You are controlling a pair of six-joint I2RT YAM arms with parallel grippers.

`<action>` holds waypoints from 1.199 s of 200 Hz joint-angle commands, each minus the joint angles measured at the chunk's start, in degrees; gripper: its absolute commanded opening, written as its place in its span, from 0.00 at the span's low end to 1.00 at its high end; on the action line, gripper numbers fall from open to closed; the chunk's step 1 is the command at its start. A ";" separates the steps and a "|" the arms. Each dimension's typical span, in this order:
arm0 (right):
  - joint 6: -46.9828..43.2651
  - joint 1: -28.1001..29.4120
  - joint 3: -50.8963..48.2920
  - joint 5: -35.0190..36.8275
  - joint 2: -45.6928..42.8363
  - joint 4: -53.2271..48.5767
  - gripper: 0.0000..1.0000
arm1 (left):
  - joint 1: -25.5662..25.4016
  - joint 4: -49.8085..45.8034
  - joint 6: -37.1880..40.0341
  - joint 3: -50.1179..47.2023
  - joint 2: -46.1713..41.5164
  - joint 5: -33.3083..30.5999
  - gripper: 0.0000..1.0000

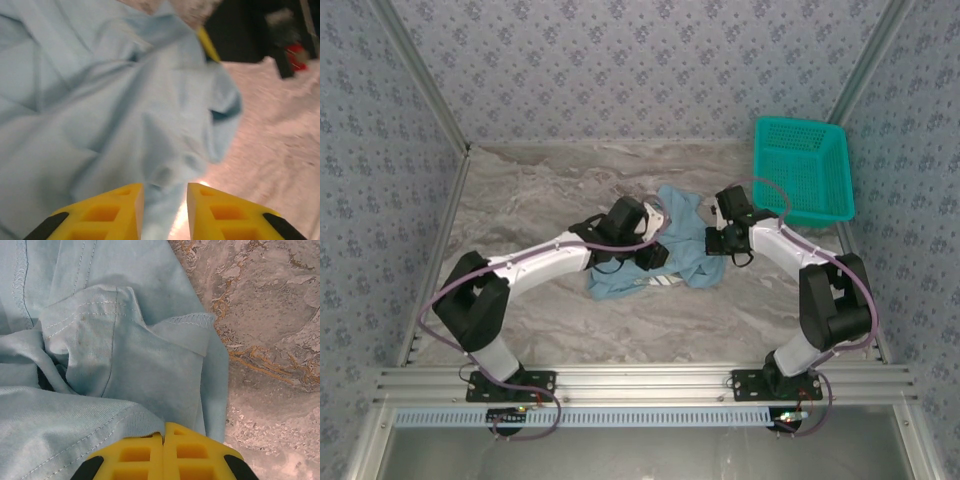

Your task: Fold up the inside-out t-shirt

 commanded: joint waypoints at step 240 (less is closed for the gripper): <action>-1.94 -0.74 2.44 -0.31 -2.99 -0.87 0.00 | 1.13 9.73 -7.08 -2.06 1.44 4.73 0.00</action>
